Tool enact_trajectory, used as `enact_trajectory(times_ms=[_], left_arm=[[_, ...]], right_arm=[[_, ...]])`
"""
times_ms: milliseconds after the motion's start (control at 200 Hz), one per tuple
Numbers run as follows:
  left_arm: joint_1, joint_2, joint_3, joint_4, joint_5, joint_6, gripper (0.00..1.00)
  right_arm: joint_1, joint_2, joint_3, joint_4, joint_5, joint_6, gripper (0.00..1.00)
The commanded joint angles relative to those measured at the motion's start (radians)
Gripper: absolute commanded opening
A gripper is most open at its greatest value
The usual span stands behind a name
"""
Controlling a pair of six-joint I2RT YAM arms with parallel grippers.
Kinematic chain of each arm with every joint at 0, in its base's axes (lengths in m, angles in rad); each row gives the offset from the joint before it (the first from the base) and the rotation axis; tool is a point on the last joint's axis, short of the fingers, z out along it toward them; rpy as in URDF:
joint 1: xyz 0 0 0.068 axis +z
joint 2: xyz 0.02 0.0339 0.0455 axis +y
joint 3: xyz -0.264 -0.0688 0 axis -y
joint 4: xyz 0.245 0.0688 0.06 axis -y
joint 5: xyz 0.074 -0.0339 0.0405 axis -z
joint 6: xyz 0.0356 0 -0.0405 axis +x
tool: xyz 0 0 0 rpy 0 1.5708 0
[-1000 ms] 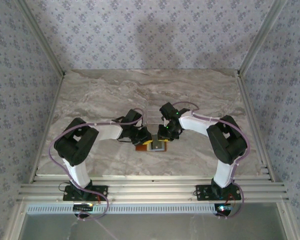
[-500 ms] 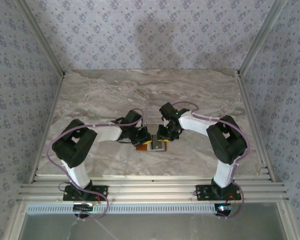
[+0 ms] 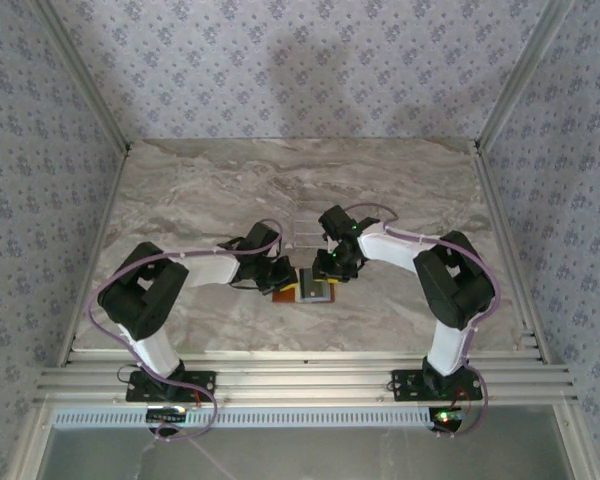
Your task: Take the credit cards out of the card holder
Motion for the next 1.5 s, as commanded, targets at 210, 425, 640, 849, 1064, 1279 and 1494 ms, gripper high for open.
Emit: enact_trajectory(times_ms=[210, 425, 640, 849, 1064, 1279, 1494], left_arm=[[0.008, -0.04, -0.014, -0.009, -0.008, -0.003, 0.12], [0.008, -0.043, -0.016, -0.017, -0.011, -0.003, 0.12], [0.008, -0.048, -0.014, -0.017, -0.005, -0.003, 0.12], [0.006, -0.065, -0.008, 0.001, 0.007, -0.008, 0.15], [0.0, -0.045, -0.008, 0.064, 0.034, -0.034, 0.21], [-0.008, 0.0, -0.019, 0.152, 0.075, -0.058, 0.23], [-0.009, 0.023, -0.014, 0.138, 0.063, -0.055, 0.23]], right_arm=[[-0.008, -0.079, -0.038, -0.069, 0.043, 0.031, 0.42], [-0.008, -0.095, -0.058, -0.076, 0.066, 0.033, 0.36], [-0.006, -0.049, -0.066, -0.035, 0.04, 0.032, 0.29], [-0.005, -0.016, -0.065, -0.021, 0.033, 0.029, 0.22], [-0.003, -0.005, -0.063, -0.018, 0.024, 0.022, 0.21], [0.001, -0.002, -0.056, -0.026, 0.023, 0.02, 0.26], [0.007, 0.002, -0.052, -0.033, 0.022, 0.021, 0.26]])
